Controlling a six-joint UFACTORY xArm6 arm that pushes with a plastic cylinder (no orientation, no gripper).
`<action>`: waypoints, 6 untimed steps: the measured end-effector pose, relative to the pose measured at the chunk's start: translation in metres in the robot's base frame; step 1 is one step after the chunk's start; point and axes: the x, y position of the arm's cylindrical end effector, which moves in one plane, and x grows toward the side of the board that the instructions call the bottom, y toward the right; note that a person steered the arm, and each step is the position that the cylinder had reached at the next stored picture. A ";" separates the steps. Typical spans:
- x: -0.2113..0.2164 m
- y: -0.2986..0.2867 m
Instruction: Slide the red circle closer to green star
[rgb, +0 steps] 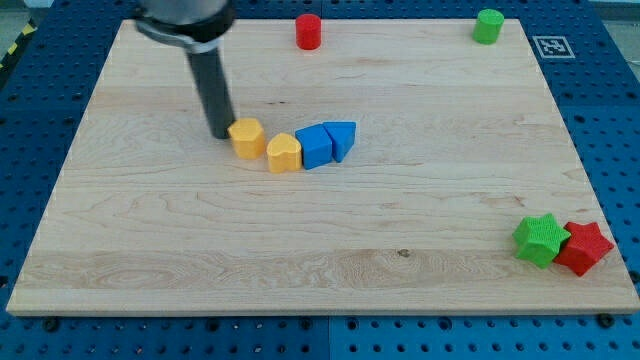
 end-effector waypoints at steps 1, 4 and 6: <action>0.005 0.034; -0.122 0.049; -0.162 0.049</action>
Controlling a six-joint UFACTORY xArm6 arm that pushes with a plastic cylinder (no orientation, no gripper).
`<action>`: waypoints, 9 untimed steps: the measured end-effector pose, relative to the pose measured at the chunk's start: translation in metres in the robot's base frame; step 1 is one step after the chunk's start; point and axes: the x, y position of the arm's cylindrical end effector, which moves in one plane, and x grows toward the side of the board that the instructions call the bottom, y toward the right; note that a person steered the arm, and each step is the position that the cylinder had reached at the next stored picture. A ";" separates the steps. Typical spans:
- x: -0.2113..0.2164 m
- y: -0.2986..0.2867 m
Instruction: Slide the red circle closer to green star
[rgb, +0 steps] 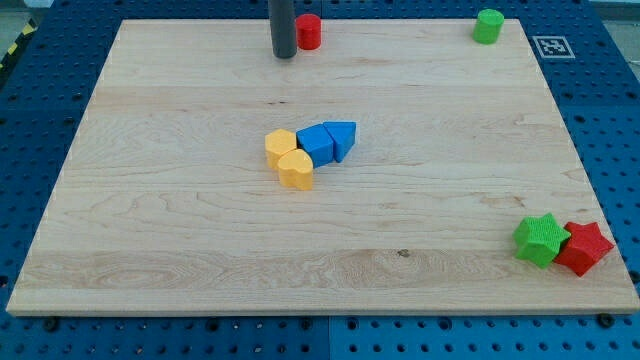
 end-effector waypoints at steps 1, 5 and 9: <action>-0.030 -0.009; -0.055 0.052; -0.051 0.031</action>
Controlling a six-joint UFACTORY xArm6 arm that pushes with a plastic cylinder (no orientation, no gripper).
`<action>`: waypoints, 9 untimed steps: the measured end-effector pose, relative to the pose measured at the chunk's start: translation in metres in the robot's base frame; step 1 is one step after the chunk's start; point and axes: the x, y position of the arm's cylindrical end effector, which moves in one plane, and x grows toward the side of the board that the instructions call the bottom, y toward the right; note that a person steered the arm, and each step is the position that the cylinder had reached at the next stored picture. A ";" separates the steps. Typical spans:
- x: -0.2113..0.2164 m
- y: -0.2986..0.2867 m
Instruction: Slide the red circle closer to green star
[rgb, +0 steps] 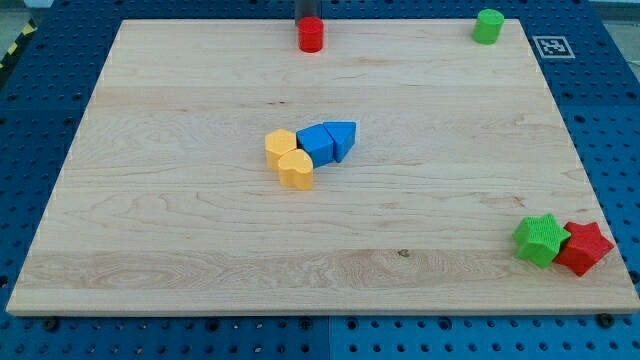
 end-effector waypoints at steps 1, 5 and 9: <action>0.016 0.000; 0.107 0.029; 0.170 0.088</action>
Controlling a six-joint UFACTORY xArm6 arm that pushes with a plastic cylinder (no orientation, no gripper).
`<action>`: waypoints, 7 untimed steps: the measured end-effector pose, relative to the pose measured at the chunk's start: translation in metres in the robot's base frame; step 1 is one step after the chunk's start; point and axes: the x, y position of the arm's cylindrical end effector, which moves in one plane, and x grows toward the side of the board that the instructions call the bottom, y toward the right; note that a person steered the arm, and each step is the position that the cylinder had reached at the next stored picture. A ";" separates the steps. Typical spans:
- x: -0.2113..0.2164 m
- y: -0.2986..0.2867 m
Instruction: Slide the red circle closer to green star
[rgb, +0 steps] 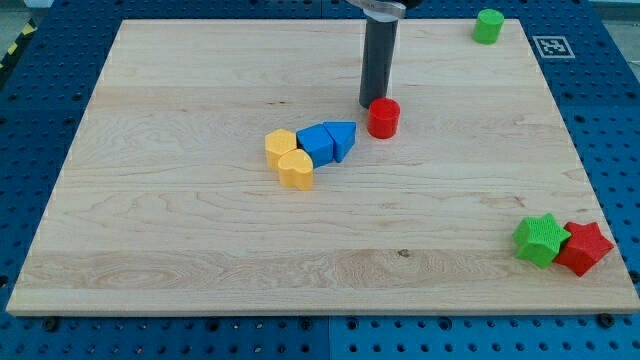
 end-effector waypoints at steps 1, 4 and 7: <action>0.012 0.000; 0.070 0.007; 0.105 0.077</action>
